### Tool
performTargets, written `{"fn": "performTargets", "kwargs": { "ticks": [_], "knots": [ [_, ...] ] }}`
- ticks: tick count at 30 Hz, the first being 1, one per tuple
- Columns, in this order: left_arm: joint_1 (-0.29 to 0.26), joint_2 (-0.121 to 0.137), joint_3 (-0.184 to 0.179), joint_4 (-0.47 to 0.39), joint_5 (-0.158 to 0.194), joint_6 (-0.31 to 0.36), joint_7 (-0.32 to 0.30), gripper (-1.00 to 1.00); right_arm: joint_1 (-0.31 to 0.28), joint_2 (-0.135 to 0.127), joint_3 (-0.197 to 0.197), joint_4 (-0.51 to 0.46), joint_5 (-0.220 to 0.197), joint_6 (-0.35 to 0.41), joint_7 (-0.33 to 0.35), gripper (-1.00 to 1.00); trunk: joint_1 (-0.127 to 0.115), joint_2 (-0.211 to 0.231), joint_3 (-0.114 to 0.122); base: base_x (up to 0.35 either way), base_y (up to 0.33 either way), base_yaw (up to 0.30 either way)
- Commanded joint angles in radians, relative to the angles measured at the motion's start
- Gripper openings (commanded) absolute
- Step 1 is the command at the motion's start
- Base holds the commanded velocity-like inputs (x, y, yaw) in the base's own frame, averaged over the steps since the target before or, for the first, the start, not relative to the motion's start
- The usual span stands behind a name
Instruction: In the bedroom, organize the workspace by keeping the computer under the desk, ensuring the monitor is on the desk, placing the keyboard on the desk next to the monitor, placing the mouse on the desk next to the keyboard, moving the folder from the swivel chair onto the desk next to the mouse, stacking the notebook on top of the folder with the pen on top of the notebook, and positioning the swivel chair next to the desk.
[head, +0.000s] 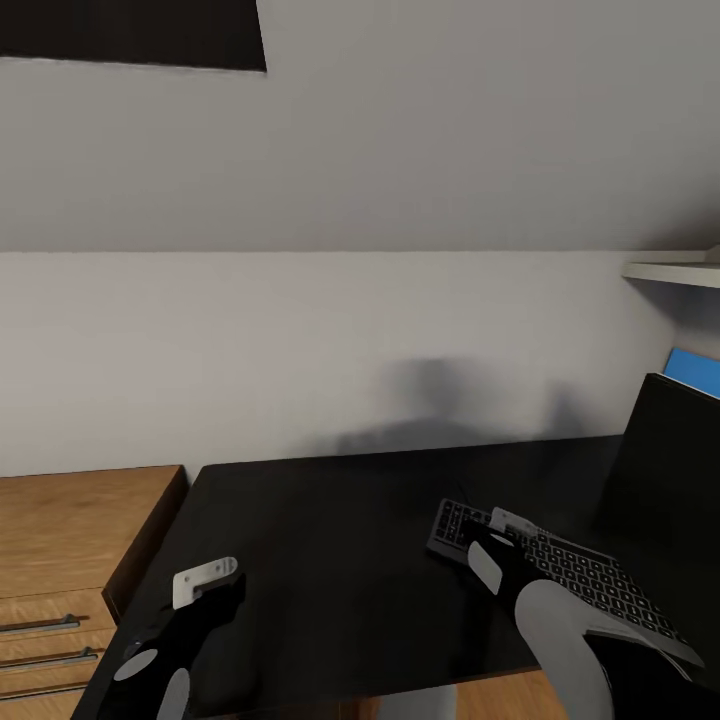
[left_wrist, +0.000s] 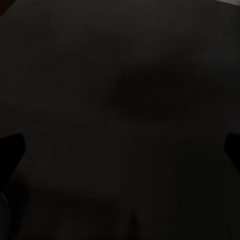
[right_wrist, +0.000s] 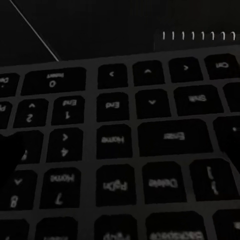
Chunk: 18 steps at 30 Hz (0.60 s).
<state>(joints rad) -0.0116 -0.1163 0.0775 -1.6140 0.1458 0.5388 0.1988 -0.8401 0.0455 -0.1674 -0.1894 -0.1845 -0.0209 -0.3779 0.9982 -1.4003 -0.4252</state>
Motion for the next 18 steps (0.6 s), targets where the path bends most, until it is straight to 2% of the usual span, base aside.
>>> {"fn": "performTargets", "kwargs": {
  "ticks": [1, 12, 18],
  "knots": [
    [-0.001, 0.000, 0.001, -0.001, 0.011, 0.004, 0.007, 1.00, -0.001, 0.001, -0.003, -0.001, -0.006, -0.002, -0.002, 1.00, 0.000, -0.001, -0.001, 0.000, 0.000, 0.000],
    [-0.001, 0.000, 0.001, -0.001, 0.011, 0.004, 0.007, 1.00, -0.001, 0.002, -0.003, -0.001, -0.006, -0.002, -0.001, 1.00, 0.000, -0.001, -0.001, 0.000, 0.006, 0.000],
    [-0.001, 0.000, 0.001, -0.001, 0.011, 0.004, 0.007, 1.00, -0.001, 0.002, -0.003, 0.000, -0.006, -0.002, -0.001, 1.00, 0.000, -0.001, -0.001, 0.000, 0.169, 0.000]
  ]
}}
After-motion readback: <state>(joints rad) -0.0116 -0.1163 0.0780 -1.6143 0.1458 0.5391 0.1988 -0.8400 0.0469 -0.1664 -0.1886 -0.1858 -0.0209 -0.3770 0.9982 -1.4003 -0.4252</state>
